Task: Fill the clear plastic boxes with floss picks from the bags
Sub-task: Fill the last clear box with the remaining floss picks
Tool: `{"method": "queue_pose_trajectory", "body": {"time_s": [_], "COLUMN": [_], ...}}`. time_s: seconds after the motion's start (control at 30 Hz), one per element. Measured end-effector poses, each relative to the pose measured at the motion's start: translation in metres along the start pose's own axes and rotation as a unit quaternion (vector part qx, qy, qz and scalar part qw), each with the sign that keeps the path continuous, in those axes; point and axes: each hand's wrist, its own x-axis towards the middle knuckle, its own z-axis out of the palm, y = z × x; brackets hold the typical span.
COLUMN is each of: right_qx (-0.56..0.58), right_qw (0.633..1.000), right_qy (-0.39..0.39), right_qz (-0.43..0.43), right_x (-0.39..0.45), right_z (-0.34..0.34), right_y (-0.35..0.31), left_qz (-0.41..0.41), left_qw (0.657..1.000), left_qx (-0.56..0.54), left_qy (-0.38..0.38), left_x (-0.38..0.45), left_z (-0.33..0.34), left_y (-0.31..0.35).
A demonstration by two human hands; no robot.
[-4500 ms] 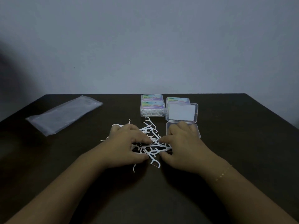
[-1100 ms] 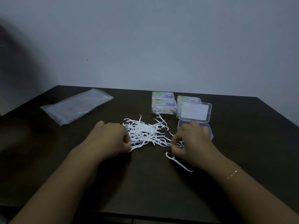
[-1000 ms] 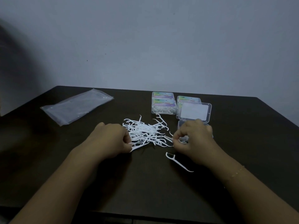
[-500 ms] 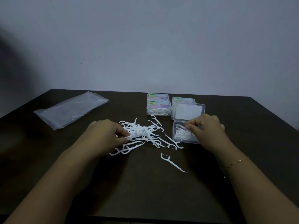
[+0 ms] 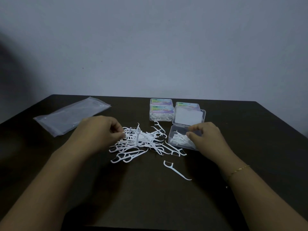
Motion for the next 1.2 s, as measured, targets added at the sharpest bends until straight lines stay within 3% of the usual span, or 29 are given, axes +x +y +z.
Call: {"method": "queue_pose_trajectory", "body": {"time_s": [0.37,0.7,1.03,1.2], "right_qx": [0.034,0.030,-0.019,-0.109], "right_qw": [0.997,0.993,0.994,0.988], "right_qy": [0.056,0.109,0.101,0.048], "right_qz": [-0.037,-0.030,-0.024,-0.098], "right_x": [-0.004,-0.001,0.005,-0.006], "right_z": [-0.003,-0.007,-0.004,-0.005], "right_y": [-0.003,0.000,0.002,-0.007], "left_qz": [0.075,0.183,0.200,0.197], "left_qw": [0.995,0.980,0.976,0.978], "left_qx": [-0.044,0.065,0.081,0.074], "left_qy": [0.041,0.045,0.026,-0.005], "left_x": [0.023,0.062,0.060,0.049], "left_z": [0.007,0.051,0.064,0.047], "left_y": [0.037,0.101,0.099,0.077]}}
